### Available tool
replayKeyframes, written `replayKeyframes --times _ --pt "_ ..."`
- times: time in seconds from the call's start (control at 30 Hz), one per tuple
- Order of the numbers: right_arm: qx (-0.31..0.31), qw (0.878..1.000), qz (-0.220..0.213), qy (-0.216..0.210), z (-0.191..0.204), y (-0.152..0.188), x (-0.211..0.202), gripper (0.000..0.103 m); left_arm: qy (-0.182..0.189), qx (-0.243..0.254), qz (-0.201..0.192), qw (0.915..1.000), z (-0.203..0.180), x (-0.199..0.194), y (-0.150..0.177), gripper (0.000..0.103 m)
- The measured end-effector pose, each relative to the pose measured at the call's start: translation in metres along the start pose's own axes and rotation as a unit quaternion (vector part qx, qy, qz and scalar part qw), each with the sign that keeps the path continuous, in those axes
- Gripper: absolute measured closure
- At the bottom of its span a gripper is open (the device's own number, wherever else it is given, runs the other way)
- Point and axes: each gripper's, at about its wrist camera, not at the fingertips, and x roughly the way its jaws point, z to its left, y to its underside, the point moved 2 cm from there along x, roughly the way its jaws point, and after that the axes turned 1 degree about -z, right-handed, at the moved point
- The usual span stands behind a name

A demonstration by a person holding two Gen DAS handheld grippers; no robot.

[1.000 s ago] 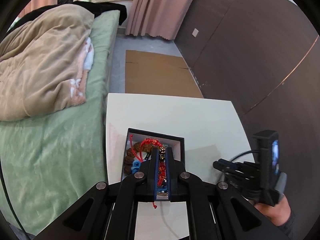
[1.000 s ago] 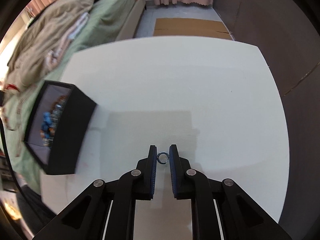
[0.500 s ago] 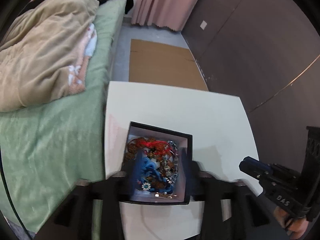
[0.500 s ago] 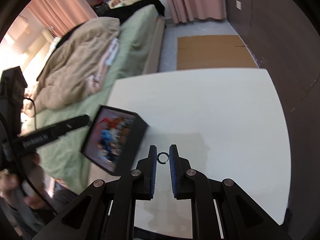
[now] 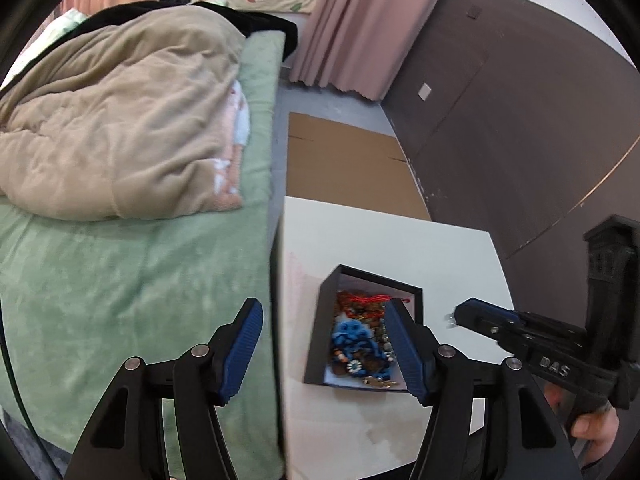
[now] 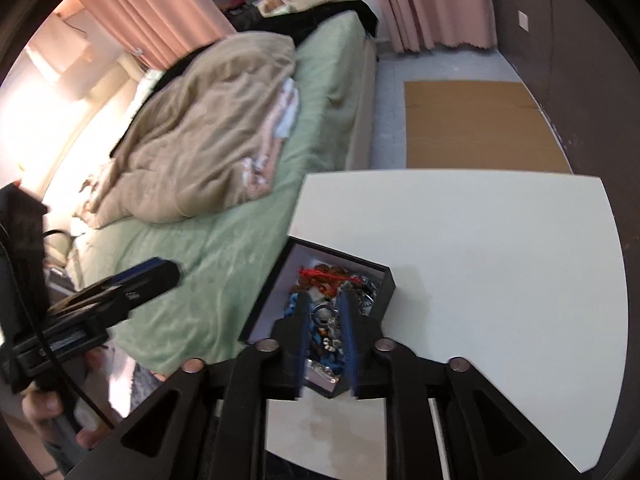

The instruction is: Organize jewelry

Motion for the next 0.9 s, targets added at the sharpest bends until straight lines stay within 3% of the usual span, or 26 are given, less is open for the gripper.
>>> replayKeyframes --times 0.07,0.1,0.43,0.57,0.9 --pt "0.018 1.0 0.001 0.001 -0.003 0.002 0.002 0.042 -0.006 0.003 -0.007 1.0 0.003 -0.005 0.001 0.039" --pt "0.021 1.0 -0.003 0.0 -0.005 0.003 -0.001 0.039 -0.009 0.009 -0.011 0.9999 0.003 -0.008 0.002 0.039" --pt "0.029 0.999 -0.023 0.009 -0.015 0.024 -0.032 0.037 -0.007 0.041 -0.027 0.9988 -0.013 -0.025 0.017 0.039" --pt "0.036 0.998 -0.037 0.022 -0.021 0.04 -0.051 0.028 -0.003 0.057 -0.031 0.9979 -0.027 -0.032 0.026 0.038" --pt "0.044 0.996 -0.074 0.032 -0.035 0.091 -0.101 0.0 0.02 0.105 -0.065 0.9921 -0.076 -0.062 0.06 0.002"
